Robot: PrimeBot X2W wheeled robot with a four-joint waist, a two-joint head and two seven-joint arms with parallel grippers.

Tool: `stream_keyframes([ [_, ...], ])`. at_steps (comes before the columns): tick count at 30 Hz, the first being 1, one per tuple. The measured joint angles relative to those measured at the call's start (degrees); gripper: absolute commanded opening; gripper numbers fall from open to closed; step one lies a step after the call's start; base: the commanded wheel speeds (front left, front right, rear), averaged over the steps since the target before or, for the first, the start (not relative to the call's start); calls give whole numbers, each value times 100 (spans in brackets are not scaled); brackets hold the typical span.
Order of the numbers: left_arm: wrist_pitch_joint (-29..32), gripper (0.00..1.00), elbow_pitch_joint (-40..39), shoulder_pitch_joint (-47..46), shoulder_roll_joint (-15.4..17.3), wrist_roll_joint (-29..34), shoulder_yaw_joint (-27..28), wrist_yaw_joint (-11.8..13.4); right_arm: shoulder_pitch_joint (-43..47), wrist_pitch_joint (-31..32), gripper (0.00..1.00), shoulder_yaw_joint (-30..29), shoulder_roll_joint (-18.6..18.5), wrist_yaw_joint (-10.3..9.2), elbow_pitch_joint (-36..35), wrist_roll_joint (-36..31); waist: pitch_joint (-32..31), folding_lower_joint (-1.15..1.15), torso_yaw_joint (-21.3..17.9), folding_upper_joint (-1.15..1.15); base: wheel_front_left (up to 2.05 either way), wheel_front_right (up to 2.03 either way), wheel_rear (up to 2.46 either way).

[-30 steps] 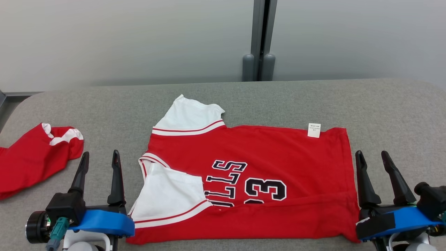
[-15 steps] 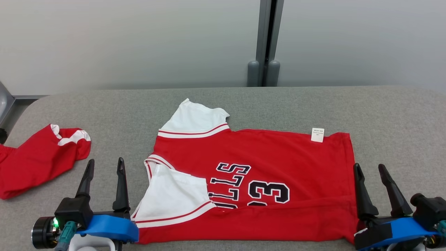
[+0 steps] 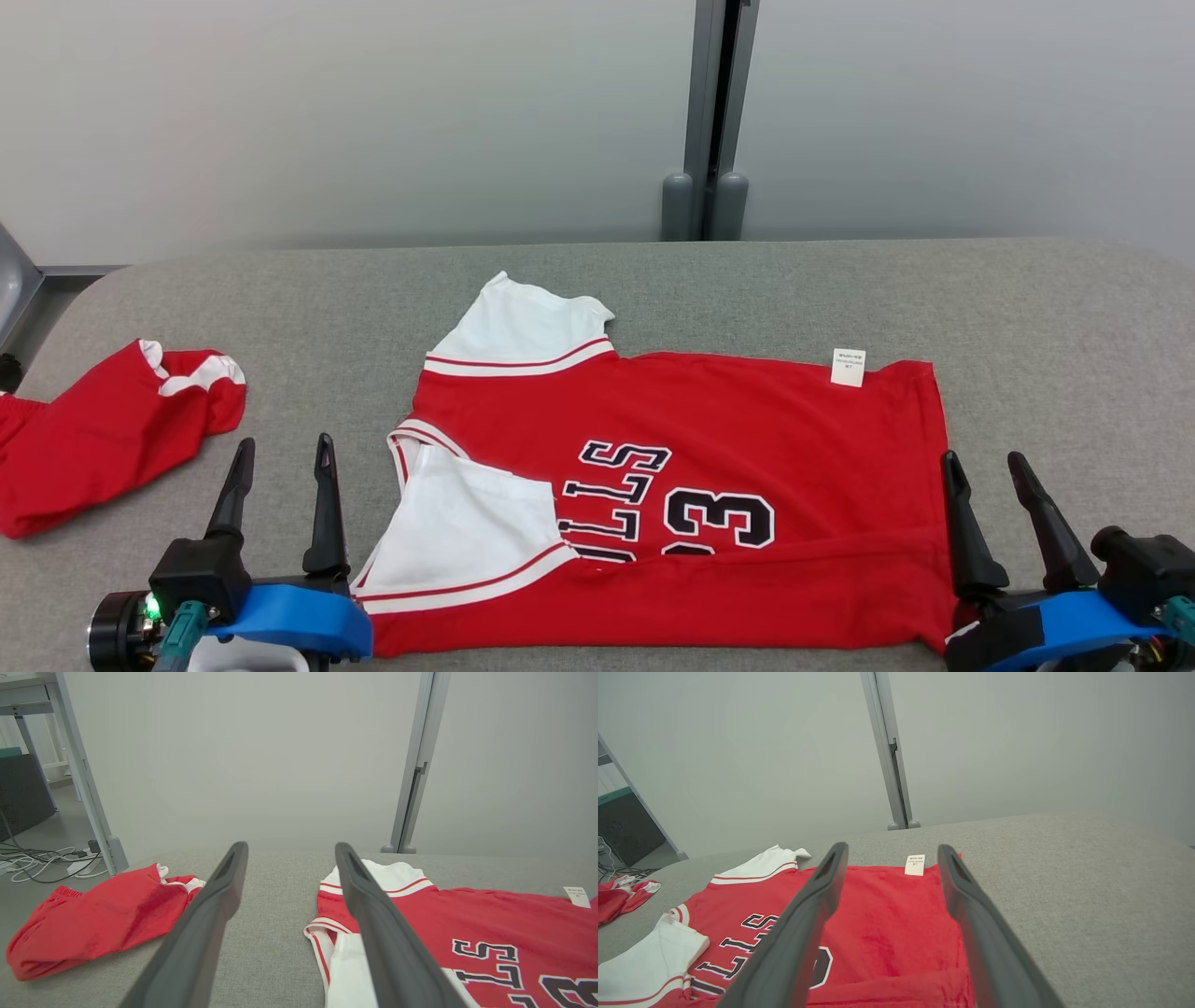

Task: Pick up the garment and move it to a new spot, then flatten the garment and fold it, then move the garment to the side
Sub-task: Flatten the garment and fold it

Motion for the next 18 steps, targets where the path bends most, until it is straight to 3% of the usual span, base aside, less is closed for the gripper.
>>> stream_keyframes([
  [13, 2, 100, 107, -41, 45, -8, 35, -74, -10, 115, 100, -71, 2, 0, 10, -101, 49, 0, -44, 0, 0, 0, 0],
  [18, 193, 100, 113, -860, 185, -45, 23, -298, -454, 381, 100, -321, -41, 0, -48, -421, 300, 0, -96, 0, 0, 0, 0],
])
